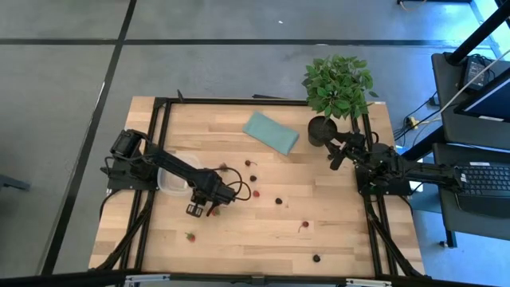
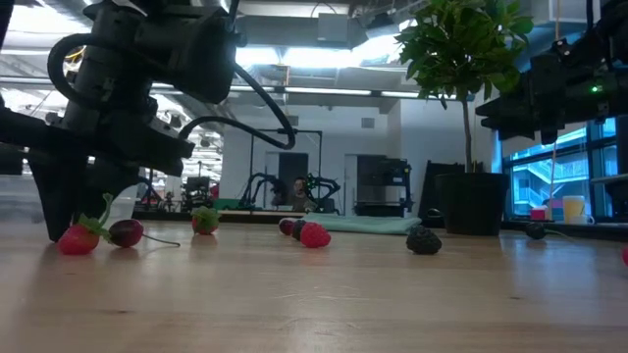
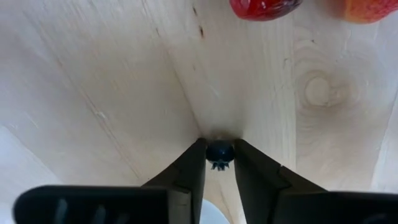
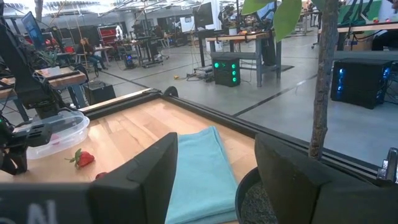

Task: Pick and placing Produce into tupperware
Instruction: Put the blueberry into the transparent bin

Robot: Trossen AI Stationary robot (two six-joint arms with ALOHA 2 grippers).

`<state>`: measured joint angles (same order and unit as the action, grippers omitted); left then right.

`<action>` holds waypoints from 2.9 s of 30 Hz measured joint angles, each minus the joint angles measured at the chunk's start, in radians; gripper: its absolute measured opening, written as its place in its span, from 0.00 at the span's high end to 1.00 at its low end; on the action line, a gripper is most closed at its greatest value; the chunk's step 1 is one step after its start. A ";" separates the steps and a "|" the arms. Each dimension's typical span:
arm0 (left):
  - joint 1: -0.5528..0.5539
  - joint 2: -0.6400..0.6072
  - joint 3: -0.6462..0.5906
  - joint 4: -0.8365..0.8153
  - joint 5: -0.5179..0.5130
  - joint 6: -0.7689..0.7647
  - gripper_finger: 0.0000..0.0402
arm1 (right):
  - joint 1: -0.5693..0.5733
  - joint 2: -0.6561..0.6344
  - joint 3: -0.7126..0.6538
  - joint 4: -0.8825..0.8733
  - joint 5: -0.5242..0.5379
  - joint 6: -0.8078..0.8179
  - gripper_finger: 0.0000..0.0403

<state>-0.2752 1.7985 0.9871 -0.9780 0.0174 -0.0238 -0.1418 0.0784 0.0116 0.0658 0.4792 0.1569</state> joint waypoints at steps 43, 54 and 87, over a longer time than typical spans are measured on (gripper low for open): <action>0.124 -0.430 0.060 -0.315 -0.218 -0.338 0.88 | 0.000 0.000 0.000 0.000 0.000 -0.002 0.46; 0.188 -0.582 -0.244 -0.214 -0.154 -0.642 0.88 | 0.000 0.000 0.000 0.000 0.000 -0.005 0.46; 0.237 -0.586 -0.366 -0.120 -0.102 -0.700 0.65 | 0.000 0.000 0.000 0.000 0.000 -0.008 0.46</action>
<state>-0.0383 1.2125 0.6212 -1.0981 -0.0847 -0.7235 -0.1417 0.0780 0.0113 0.0659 0.4793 0.1486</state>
